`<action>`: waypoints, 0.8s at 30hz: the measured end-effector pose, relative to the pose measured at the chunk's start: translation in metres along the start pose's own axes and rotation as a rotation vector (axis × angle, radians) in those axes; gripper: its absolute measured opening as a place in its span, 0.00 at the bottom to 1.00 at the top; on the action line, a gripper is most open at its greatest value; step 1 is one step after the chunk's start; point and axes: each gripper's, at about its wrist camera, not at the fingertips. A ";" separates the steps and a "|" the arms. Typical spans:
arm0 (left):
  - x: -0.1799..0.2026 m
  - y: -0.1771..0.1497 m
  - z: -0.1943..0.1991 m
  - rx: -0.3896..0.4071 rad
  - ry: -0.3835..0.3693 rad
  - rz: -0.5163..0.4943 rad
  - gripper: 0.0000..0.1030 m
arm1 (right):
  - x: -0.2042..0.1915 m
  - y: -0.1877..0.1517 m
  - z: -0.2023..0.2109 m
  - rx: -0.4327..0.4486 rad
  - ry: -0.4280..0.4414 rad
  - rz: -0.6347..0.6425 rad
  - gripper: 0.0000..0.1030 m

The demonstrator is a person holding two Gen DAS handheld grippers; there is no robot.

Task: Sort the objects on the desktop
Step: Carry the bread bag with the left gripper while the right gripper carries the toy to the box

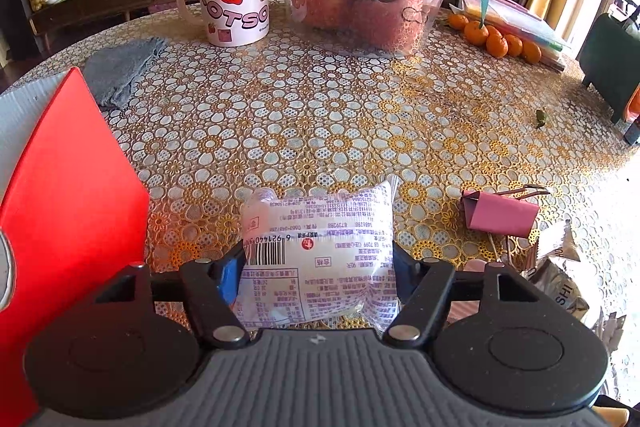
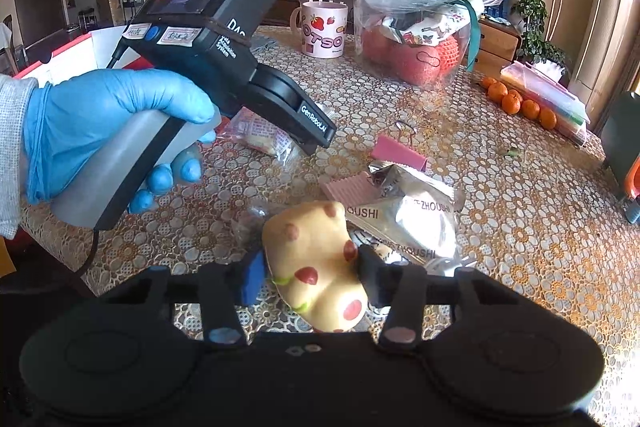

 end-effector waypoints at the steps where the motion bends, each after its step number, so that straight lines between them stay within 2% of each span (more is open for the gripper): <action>1: 0.000 -0.001 0.004 0.003 -0.004 0.000 0.66 | 0.000 0.001 0.003 0.007 -0.002 -0.002 0.46; 4: 0.003 -0.004 0.018 0.014 0.002 -0.021 0.66 | 0.000 0.003 0.011 0.019 -0.003 -0.011 0.46; 10: 0.004 -0.014 0.064 0.049 -0.034 -0.057 0.66 | -0.003 0.008 0.027 0.038 -0.010 -0.015 0.46; 17: -0.003 -0.031 0.122 0.104 -0.080 -0.102 0.66 | -0.011 0.012 0.048 0.051 -0.019 -0.012 0.46; 24: -0.020 -0.046 0.160 0.131 -0.097 -0.110 0.66 | -0.022 0.021 0.065 0.068 -0.027 -0.015 0.46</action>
Point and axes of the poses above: each gripper's, at about its wrist camera, not at the fingertips, and z roughly against the way its jaws point, x to its right, y to its top, and after that the axes turned 12 degrees about z, right-handed
